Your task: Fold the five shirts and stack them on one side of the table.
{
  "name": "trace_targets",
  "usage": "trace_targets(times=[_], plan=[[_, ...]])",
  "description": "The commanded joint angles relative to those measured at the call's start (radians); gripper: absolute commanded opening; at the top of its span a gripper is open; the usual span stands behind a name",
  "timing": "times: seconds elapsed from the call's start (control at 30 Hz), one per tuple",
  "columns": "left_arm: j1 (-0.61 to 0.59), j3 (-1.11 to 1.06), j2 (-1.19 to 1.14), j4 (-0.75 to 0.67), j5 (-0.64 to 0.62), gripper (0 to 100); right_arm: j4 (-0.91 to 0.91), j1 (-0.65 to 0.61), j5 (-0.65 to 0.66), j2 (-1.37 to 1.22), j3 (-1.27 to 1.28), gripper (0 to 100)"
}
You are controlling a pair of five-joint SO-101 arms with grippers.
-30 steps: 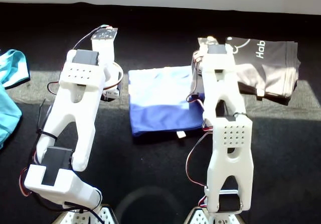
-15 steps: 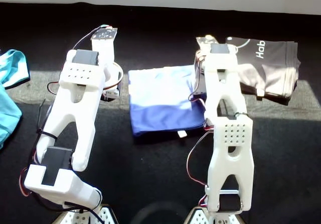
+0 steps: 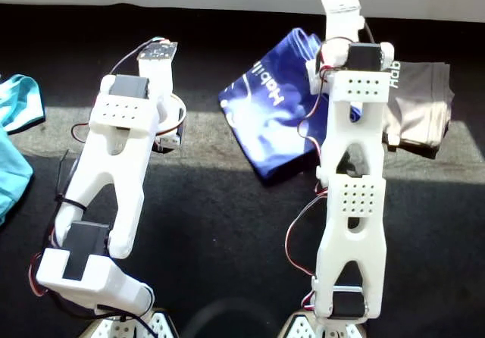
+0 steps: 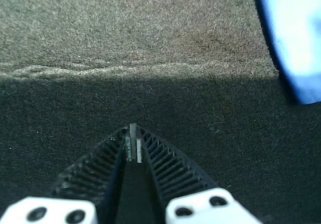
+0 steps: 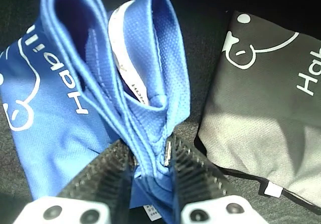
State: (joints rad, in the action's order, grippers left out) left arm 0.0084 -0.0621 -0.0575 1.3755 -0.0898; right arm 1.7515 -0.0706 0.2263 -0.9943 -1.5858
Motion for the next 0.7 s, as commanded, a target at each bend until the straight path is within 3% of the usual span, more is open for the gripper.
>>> trace_targets(times=[0.0,0.47,0.67], plan=[[-0.010,0.004,0.045,0.000,-0.003,1,-0.001,0.031,0.029,0.018,-0.064,0.6],[-0.010,-0.147,0.047,-0.109,-0.003,1,-0.242,0.245,0.041,0.139,-0.039,0.6],[-0.010,-0.140,0.051,-0.101,-0.003,1,-0.386,0.335,0.043,0.143,0.162,0.6]])
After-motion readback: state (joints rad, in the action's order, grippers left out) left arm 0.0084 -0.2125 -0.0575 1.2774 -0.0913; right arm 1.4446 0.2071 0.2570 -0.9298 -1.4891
